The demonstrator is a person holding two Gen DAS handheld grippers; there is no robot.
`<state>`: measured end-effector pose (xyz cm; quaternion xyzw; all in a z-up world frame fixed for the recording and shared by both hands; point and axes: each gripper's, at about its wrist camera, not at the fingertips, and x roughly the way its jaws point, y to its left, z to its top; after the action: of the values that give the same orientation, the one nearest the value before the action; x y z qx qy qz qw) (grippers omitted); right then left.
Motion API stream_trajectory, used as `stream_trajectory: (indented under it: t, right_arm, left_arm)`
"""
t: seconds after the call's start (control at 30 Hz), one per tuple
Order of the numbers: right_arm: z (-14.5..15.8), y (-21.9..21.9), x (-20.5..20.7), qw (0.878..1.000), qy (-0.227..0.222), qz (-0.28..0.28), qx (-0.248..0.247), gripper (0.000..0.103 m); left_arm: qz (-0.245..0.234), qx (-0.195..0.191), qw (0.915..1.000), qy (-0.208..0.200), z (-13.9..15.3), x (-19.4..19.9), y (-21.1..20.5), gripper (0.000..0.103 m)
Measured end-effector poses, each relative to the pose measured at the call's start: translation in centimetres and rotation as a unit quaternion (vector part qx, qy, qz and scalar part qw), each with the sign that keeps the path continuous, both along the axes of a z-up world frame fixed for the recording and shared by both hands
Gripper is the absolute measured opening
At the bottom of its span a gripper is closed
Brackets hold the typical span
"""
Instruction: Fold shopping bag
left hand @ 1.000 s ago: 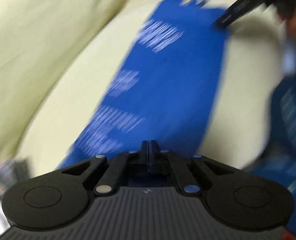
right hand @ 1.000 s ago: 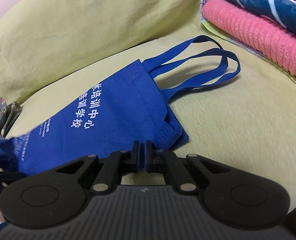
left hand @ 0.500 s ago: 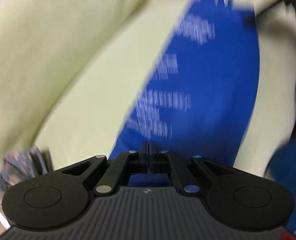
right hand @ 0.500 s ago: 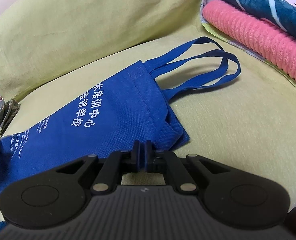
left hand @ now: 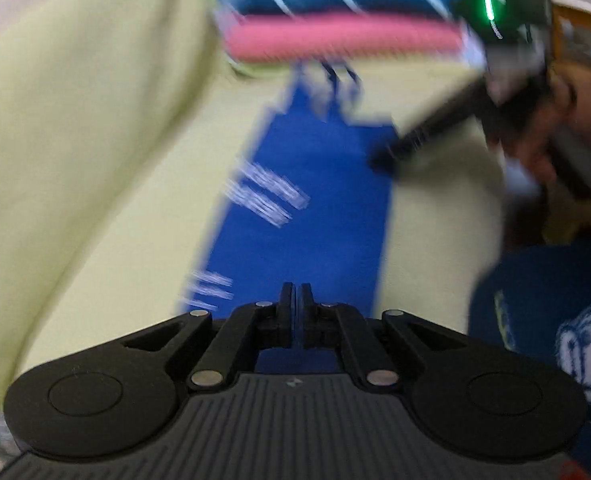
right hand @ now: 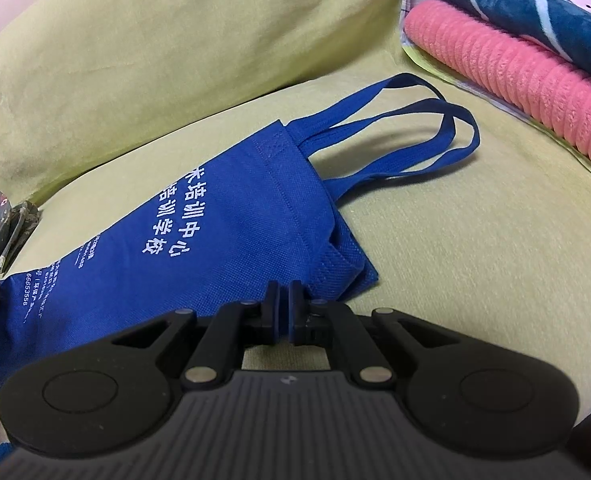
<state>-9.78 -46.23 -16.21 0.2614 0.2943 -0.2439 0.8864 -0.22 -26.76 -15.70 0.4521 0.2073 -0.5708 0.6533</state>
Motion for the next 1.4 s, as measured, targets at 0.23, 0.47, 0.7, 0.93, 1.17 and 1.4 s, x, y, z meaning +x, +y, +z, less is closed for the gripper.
stream_trajectory:
  t: [0.23, 0.47, 0.7, 0.93, 1.17, 1.4]
  right_arm:
    - [0.6, -0.4, -1.5, 0.997, -0.024, -0.037, 0.055, 0.010]
    - [-1.7, -1.2, -5.3, 0.959, -0.113, -0.105, 0.239, 0.029]
    - [-5.5, -2.7, -3.9, 0.896, -0.205, -0.128, 0.372, 0.028]
    - [-4.5, -3.2, -0.2, 0.928, -0.181, -0.097, 0.310, 0.005]
    - [1.0, -8.8, 9.5, 0.989, -0.078, 0.008, 0.124, 0.004]
    - [0.8, -13.9, 18.2, 0.995, 0.009, 0.079, 0.067, 0.005]
  left_arm:
    - [0.008, 0.033, 0.9994, -0.002, -2.3, 0.3, -1.3, 0.000]
    - [0.013, 0.027, 0.9994, 0.015, -2.7, 0.3, -0.2, 0.000]
    - [0.028, 0.015, 0.9981, 0.052, -2.4, 1.5, 0.1, 0.000]
    - [0.052, 0.008, 0.9913, 0.120, -1.9, 3.4, -0.8, 0.000]
    - [0.027, 0.009, 0.9850, 0.170, -1.5, 4.9, -7.0, 0.000]
    - [0.031, -0.001, 0.9751, 0.219, -1.9, 7.4, -11.9, 0.000]
